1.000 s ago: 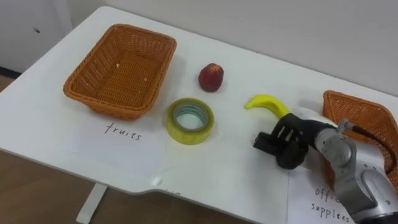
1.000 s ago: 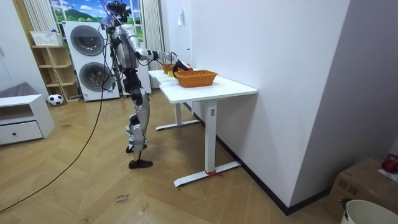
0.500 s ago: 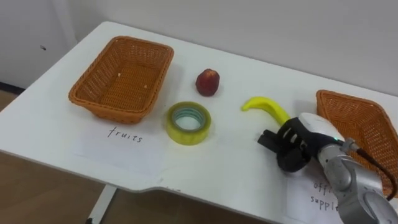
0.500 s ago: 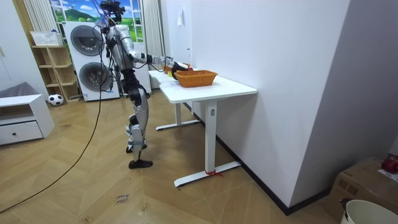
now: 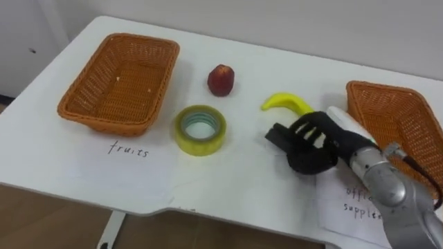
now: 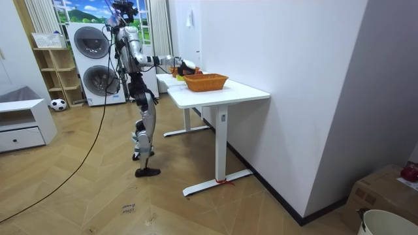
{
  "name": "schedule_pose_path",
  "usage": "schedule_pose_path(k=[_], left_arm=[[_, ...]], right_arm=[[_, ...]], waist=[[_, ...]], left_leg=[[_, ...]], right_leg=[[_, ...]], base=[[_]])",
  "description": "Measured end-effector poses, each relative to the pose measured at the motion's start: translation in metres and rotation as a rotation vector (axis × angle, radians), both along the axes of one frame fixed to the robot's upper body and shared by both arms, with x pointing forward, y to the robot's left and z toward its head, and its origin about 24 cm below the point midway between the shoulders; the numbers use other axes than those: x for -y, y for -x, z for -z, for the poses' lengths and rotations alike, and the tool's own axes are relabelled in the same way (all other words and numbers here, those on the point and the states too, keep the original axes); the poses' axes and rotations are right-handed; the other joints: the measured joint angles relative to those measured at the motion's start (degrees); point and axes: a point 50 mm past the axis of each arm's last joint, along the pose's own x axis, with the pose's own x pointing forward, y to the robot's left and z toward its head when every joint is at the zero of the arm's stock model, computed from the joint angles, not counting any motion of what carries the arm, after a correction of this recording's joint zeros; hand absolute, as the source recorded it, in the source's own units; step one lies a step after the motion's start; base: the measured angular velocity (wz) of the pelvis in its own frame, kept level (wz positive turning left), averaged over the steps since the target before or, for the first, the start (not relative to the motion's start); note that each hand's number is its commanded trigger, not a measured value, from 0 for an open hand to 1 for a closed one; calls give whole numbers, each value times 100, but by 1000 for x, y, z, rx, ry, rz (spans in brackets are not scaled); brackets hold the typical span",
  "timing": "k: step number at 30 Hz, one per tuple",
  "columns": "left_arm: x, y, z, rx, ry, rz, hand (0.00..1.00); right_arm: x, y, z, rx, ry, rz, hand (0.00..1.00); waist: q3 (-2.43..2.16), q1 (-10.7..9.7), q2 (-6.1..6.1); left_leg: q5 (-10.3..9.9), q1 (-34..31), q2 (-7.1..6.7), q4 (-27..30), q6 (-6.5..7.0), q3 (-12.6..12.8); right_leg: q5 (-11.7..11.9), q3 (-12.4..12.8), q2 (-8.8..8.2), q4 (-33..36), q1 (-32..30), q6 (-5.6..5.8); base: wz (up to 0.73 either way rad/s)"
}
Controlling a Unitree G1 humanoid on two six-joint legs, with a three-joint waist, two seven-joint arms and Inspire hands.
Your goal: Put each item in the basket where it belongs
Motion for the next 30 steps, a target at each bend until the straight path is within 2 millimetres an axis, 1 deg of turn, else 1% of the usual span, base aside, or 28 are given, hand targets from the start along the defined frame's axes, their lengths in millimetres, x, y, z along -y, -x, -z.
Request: schedule_pose_path(k=[1,2,3,4,5,7,8,9,10,11,12,13,15,18,22,24,30], left_arm=[[-3,5,0,-8,-1,-16,0],[-4,8,1,-13,-3,-19,0],[-5,13,1,-24,-3,-23,0],[-6,18,2,-33,1,-32,0],[-7,19,1,-32,0,-40,0],[-9,19,1,-29,2,-46,0],[-8,19,1,-28,6,-49,0],[-7,20,1,-27,10,-54,0],[-7,20,2,-25,14,-60,0],[-6,20,2,-25,15,-61,0],[-6,20,2,-25,16,-61,0],[-6,20,2,-25,16,-61,0],[-6,21,2,-26,19,-62,0],[-7,22,2,-20,22,-68,0],[-7,25,2,-25,24,-69,0],[-7,23,2,-21,22,-65,0],[-9,27,3,-34,18,-76,0]], right_arm=[[3,0,-12,45,-27,6,100],[5,0,-17,64,-41,10,100],[8,1,-25,99,-61,17,100],[11,2,-30,124,-71,21,100],[12,2,-31,132,-75,23,100],[19,2,-35,146,-82,40,100],[20,2,-36,148,-79,41,100],[20,2,-37,151,-74,39,100],[20,1,-37,153,-77,39,100],[20,1,-38,154,-77,38,100],[20,1,-38,155,-78,35,100],[20,1,-38,156,-80,35,100],[21,1,-39,162,-80,37,100],[23,-2,-48,197,-80,43,100],[24,-5,-55,230,-82,51,100],[24,-6,-56,239,-88,52,100],[24,-6,-57,249,-123,50,100]], waist=[[-12,-40,-45],[-19,-54,-67],[-9,-69,-103],[5,-81,-113],[-4,-84,-130],[3,-82,-146],[8,-79,-140],[16,-69,-127],[17,-70,-126],[24,-70,-116],[42,-78,-87],[47,-76,-70],[37,-75,-52],[31,-74,-45],[15,-90,-64],[-9,-90,-72],[-9,-87,-70]], left_leg=[[0,10,-4,-2,0,-6],[0,23,-5,-3,0,-7],[0,79,-6,-10,0,-15],[0,129,-8,-15,0,-17],[0,144,-8,-16,0,-16],[-1,188,-8,-31,0,5],[-1,204,-8,-46,0,27],[-1,212,-8,-62,0,118],[-1,209,-8,-64,0,160],[-1,208,-8,-64,0,161],[-1,202,-9,-64,0,163],[-1,192,-8,-64,0,174],[-1,190,-5,-64,0,215],[-1,189,0,-64,0,289],[-1,159,0,-64,0,290],[-1,129,0,-62,0,297],[-2,112,11,-57,2,291]], right_leg=[[0,10,-6,1,12,0],[0,9,-7,1,23,0],[1,9,-8,5,63,0],[1,10,-9,-1,110,0],[1,10,-9,-5,128,0],[1,39,-8,-6,173,0],[1,66,-8,-7,173,0],[0,140,-6,-11,155,0],[1,162,-7,-11,131,0],[1,161,-7,-11,122,0],[1,153,-8,-11,106,0],[1,150,-8,-13,92,0],[0,152,-6,-14,72,0],[0,160,-3,-14,39,0],[1,124,-6,-13,7,0],[1,133,-4,-13,-20,1],[1,146,5,4,-33,1]], base=[[0],[5],[0],[0],[0],[0],[-8],[-15],[-15],[-13],[-9],[-7],[-11],[-13],[-3],[2],[0]])
